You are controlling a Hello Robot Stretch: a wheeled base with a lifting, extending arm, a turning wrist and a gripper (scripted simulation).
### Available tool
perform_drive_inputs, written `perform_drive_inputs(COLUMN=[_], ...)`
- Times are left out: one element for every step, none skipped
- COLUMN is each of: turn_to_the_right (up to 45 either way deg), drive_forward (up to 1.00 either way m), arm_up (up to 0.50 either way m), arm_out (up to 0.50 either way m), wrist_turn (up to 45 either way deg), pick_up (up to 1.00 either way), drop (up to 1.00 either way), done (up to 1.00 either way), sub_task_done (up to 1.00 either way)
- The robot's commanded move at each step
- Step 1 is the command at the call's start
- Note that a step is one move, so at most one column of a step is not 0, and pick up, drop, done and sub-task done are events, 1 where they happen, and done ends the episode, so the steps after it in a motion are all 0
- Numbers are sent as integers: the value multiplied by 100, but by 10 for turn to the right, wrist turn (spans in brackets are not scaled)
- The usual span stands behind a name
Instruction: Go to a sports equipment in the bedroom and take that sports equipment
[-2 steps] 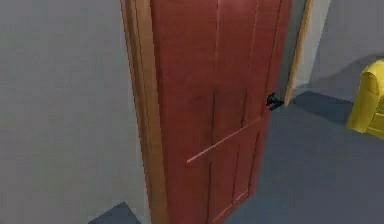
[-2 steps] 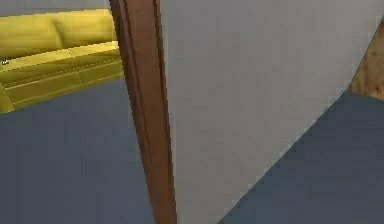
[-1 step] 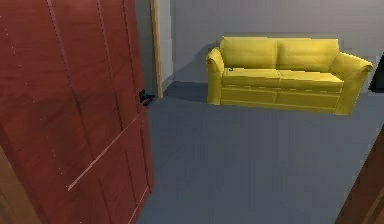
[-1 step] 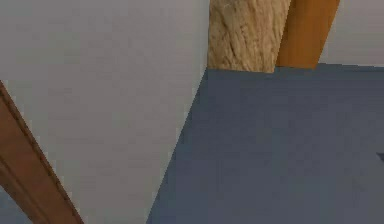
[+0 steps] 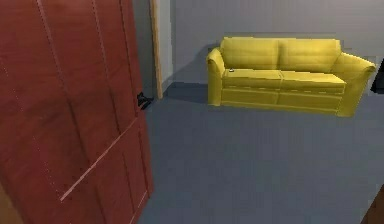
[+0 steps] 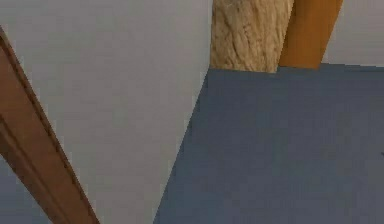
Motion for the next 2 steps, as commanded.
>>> perform_drive_inputs(turn_to_the_right=[90,0], drive_forward=[0,60], arm_up=[0,0], arm_out=[0,0], wrist_turn=[0,0], pick_up=[0,0], drop=[0,0], done=[0,0], sub_task_done=[0,0])
